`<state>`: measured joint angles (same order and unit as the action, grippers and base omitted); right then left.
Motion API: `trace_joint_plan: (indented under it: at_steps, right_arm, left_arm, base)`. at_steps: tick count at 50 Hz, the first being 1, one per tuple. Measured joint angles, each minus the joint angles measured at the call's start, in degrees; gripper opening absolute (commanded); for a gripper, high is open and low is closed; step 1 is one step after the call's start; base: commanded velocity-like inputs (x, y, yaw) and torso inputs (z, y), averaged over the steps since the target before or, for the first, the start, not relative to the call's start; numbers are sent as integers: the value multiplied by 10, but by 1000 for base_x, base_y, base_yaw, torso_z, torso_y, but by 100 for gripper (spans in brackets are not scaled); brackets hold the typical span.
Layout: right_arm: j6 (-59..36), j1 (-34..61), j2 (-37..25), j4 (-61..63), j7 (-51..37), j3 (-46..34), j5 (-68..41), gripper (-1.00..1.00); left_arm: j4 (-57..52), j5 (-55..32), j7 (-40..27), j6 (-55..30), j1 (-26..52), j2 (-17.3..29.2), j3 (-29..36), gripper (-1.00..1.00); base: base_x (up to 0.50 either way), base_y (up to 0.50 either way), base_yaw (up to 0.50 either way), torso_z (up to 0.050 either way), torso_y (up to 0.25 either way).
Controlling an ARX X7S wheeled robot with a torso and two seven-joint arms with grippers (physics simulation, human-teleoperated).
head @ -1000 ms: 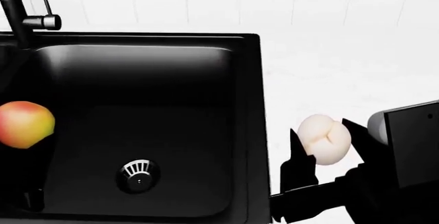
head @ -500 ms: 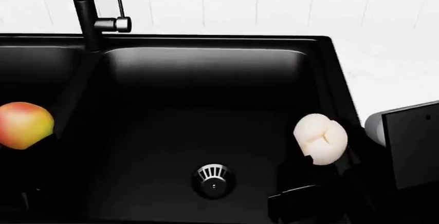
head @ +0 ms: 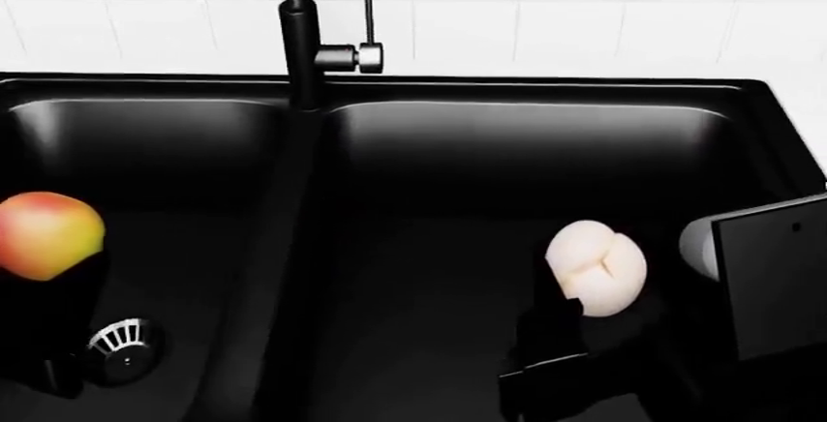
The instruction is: There is a mixed pile of frozen fruits and vegetables on the counter. Locate all the frozen vegetables and place the items in a bowl on the counter. Take all the frozen fruits and defrost them in a running sink.
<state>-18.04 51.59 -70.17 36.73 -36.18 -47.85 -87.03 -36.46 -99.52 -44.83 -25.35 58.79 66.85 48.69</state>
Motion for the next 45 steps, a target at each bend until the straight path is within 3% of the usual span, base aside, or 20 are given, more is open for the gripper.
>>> trace_joint_plan:
  at_steps: [32, 45]
  right_arm:
    - [9, -13, 15, -7, 11, -2, 1, -100]
    - [9, -16, 21, -9, 15, -3, -2, -100]
  left_arm:
    - [20, 14, 5, -5, -4, -38, 10, -100]
    - [25, 25, 11, 0, -15, -47, 15, -100]
  base:
    - [82, 500, 0, 0, 1]
    - [5, 39, 0, 0, 1]
